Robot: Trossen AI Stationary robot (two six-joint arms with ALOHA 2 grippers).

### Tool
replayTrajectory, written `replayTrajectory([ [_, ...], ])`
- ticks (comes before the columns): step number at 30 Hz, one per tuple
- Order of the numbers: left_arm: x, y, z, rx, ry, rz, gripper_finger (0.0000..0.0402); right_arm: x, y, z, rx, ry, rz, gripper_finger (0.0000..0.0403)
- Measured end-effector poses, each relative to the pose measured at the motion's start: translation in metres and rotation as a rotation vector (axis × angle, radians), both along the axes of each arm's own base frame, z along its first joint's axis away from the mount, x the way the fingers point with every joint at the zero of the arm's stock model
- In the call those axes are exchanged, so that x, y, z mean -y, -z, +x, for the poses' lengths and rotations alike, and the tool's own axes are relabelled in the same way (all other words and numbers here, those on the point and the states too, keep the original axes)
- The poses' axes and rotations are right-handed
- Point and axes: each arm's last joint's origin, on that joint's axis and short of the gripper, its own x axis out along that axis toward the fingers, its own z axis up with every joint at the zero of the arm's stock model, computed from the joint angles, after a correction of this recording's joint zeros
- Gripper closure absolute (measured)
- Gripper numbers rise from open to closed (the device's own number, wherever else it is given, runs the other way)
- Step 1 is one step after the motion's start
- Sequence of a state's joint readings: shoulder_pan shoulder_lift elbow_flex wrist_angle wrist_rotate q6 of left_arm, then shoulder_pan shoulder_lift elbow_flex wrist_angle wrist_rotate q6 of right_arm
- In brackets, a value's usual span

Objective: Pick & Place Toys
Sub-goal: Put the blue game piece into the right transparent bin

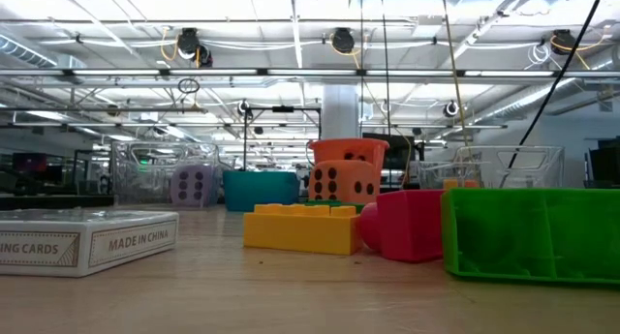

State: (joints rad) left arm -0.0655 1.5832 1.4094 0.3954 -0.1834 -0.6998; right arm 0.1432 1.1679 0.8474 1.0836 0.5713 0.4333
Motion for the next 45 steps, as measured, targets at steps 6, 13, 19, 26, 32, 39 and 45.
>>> replayTrajectory([
  [6, -0.005, 0.003, 0.001, -0.036, -0.061, 0.015, 0.0192, 0.0, 0.001, 0.001, 0.004, -0.014, 0.017, 0.0399],
  [13, -0.007, 0.004, 0.001, -0.042, -0.07, 0.026, 0.0192, 0.0, -0.001, 0.0, 0.031, -0.015, 0.021, 0.0399],
  [19, -0.009, 0.006, 0.001, -0.067, -0.129, 0.033, 0.0192, 0.0, -0.003, -0.002, 0.072, -0.043, 0.02, 0.0399],
  [26, -0.017, 0.005, 0.001, -0.057, -0.141, 0.057, 0.0192, -0.003, 0.003, 0.004, 0.038, -0.065, 0.037, 0.0399],
  [32, -0.019, 0.003, 0.001, -0.048, -0.149, 0.069, 0.0192, -0.004, 0.012, 0.016, 0.037, -0.096, 0.079, 0.0399],
  [39, -0.02, 0.003, 0.001, -0.047, -0.147, 0.07, 0.0192, -0.004, 0.016, 0.021, 0.06, -0.086, 0.069, 0.0399],
  [45, -0.019, 0.003, 0.001, -0.048, -0.148, 0.078, 0.0199, -0.004, 0.016, 0.021, 0.051, -0.075, 0.053, 0.0399],
])
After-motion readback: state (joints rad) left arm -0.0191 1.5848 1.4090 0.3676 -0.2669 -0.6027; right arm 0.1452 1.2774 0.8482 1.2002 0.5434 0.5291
